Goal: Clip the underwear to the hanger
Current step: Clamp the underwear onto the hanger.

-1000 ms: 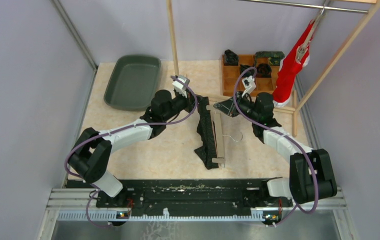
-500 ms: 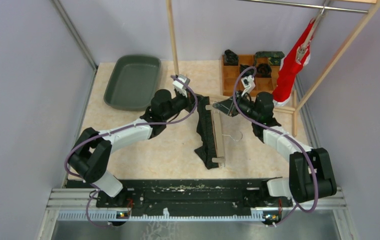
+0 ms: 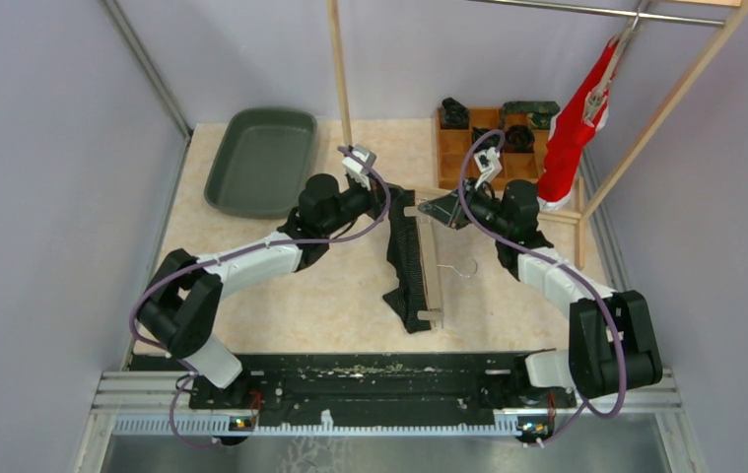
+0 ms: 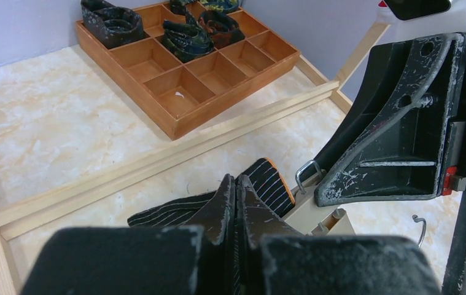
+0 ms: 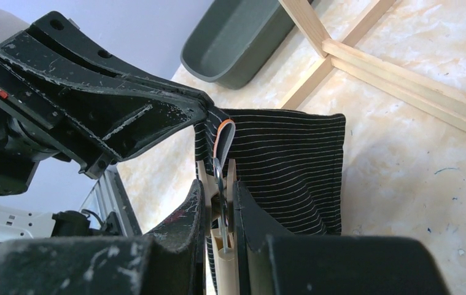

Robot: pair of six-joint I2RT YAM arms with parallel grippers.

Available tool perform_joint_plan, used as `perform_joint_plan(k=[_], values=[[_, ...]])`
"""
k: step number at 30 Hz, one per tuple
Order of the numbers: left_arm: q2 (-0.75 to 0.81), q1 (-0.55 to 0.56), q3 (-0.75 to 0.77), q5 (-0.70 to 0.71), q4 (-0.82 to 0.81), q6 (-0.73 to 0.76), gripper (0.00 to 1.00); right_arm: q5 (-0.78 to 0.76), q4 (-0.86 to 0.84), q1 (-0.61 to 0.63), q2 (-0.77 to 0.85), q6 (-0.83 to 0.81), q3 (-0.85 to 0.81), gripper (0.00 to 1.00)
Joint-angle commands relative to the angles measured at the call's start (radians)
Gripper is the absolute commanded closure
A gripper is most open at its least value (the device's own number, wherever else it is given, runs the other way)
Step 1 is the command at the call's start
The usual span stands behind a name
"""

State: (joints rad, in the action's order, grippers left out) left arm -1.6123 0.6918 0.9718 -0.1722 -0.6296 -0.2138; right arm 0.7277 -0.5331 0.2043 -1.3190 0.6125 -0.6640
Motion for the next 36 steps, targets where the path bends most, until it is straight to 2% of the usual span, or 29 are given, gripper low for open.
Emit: perform_joint_plan(k=[1, 15, 17, 20, 29, 30, 32, 33, 36], values=[[-0.012, -0.003, 0.044, -0.012, -0.065, -0.013, 1.0, 0.032, -0.053, -0.003, -0.003, 0.004, -0.055, 1.0], [-0.017, -0.003, 0.06, -0.006, -0.048, -0.014, 1.0, 0.009, -0.009, 0.007, 0.011, -0.012, -0.069, 1.0], [-0.016, -0.003, 0.064, -0.004, -0.041, -0.016, 0.97, 0.007, -0.006, 0.007, 0.01, -0.014, -0.069, 1.0], [-0.014, -0.003, 0.065, -0.002, -0.037, -0.016, 1.0, 0.006, -0.006, 0.008, 0.01, -0.014, -0.069, 1.0], [-0.012, -0.003, 0.061, -0.002, -0.04, -0.016, 1.0, 0.005, -0.007, 0.01, 0.009, -0.012, -0.069, 1.0], [-0.012, -0.003, 0.06, -0.002, -0.042, -0.017, 1.0, 0.005, -0.005, 0.01, 0.008, -0.011, -0.071, 0.99], [-0.012, -0.003, 0.058, -0.002, -0.045, -0.018, 1.0, 0.004, 0.004, 0.01, 0.002, -0.012, -0.076, 0.82], [-0.012, -0.003, 0.058, -0.003, -0.046, -0.018, 1.0, 0.003, 0.004, 0.01, 0.001, -0.011, -0.078, 0.77], [-0.011, -0.003, 0.057, -0.004, -0.047, -0.017, 1.0, 0.003, -0.002, 0.011, -0.003, -0.008, -0.076, 0.68]])
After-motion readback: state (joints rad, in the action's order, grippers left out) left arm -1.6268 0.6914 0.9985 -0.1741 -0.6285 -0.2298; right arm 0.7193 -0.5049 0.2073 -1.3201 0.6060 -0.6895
